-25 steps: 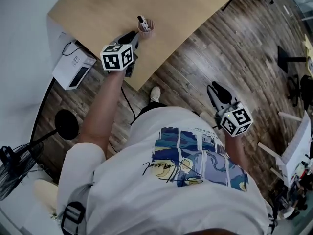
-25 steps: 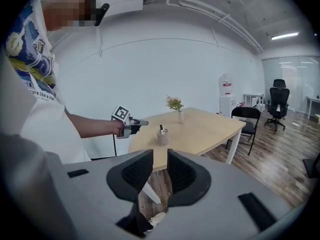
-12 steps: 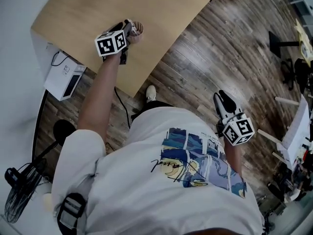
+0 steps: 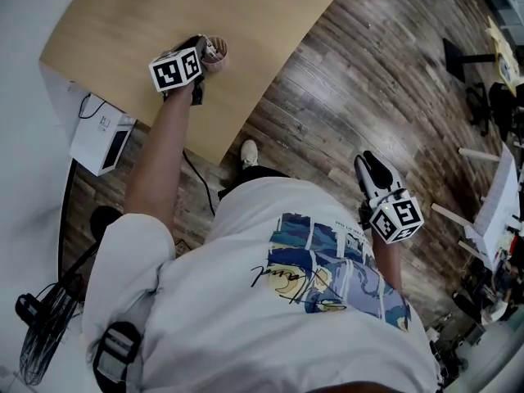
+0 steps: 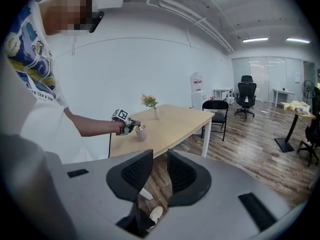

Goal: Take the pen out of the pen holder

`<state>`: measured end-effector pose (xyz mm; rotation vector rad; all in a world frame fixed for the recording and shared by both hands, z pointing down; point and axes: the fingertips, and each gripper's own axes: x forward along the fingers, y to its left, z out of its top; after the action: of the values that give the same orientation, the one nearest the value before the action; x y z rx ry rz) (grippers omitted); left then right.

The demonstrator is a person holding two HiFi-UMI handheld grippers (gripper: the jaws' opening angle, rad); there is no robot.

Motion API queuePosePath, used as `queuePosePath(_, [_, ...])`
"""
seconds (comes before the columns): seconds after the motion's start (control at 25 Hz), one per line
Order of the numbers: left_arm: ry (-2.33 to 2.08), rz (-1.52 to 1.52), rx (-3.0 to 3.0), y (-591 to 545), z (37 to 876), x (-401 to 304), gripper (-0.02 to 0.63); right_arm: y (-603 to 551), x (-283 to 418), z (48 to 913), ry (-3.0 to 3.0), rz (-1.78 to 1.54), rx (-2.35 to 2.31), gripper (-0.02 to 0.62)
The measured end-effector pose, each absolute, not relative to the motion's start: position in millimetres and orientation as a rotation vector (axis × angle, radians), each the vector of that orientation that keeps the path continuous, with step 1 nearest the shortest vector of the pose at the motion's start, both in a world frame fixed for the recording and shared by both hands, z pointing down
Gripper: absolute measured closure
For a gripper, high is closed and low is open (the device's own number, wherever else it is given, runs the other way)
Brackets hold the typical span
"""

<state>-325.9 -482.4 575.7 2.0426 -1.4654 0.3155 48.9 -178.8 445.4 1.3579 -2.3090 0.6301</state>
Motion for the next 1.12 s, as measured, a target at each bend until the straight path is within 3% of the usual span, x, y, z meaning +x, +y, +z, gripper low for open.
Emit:
queuePosePath(0.6, [-1.57,0.281,2.067,-469,545,-328,0.531,-172,62,448,-2.359,0.638,1.314,0.511])
queuePosePath(1.12, [-1.763,0.201,2.173,-434,460,-305,0.531,-136,112,447,-2.426,0.624,1.324,0.518])
